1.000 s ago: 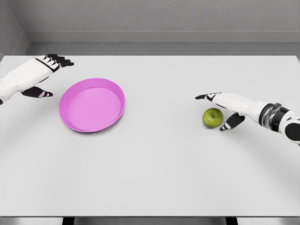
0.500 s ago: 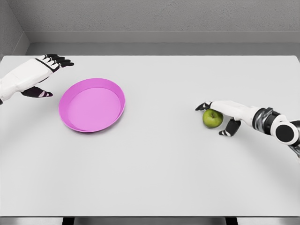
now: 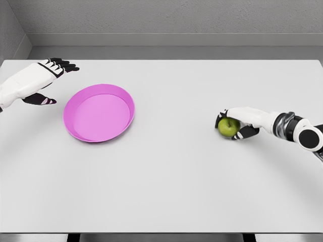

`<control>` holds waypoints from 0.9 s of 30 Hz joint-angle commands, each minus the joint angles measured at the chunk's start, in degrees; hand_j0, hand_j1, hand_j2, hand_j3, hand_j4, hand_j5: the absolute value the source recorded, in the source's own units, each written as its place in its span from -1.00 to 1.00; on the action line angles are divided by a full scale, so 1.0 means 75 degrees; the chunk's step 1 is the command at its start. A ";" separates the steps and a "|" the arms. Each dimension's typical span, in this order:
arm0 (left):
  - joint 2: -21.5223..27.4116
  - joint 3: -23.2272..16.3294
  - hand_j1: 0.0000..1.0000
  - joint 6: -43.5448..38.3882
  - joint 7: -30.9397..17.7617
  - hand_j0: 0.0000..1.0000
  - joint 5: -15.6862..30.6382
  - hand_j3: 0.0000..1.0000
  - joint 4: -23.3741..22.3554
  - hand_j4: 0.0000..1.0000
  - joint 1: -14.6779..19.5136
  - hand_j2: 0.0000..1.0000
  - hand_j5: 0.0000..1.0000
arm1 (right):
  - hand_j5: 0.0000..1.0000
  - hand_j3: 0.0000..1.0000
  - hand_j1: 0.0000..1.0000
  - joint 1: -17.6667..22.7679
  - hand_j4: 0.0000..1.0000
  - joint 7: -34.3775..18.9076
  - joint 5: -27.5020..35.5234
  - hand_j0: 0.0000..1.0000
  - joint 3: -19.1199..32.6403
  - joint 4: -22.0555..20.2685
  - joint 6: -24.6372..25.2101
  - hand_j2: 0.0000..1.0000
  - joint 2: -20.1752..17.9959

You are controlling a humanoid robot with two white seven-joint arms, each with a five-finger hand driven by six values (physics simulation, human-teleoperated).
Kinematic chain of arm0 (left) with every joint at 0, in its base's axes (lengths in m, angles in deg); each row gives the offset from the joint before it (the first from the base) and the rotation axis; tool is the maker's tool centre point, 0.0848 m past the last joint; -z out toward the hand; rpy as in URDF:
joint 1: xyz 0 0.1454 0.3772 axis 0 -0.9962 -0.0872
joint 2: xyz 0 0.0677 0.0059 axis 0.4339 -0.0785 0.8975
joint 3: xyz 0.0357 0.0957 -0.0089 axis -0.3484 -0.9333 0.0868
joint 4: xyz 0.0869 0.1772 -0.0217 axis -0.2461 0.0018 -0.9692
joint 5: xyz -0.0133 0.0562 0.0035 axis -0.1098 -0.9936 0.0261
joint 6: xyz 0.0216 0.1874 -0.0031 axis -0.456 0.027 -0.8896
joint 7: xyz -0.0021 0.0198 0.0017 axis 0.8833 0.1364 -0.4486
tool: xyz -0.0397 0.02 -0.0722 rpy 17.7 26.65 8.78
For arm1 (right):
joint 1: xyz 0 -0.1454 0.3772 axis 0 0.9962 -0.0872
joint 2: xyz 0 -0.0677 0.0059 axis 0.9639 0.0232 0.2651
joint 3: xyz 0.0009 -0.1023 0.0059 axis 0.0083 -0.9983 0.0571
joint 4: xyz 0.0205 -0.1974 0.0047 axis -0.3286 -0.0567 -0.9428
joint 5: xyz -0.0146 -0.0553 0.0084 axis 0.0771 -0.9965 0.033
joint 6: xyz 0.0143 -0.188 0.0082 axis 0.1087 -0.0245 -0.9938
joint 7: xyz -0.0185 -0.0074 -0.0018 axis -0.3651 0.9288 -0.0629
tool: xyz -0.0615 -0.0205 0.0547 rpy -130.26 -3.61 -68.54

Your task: Put the apple on the plate with both arms

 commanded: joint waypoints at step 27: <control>0.0020 0.0021 1.00 0.0003 0.0016 1.00 0.0060 1.00 0.0098 1.00 0.0000 1.00 1.00 | -0.31 -0.31 -0.31 -0.0668 -0.31 -0.0434 0.0016 -0.31 -0.0105 -0.0485 0.0055 -0.31 0.1779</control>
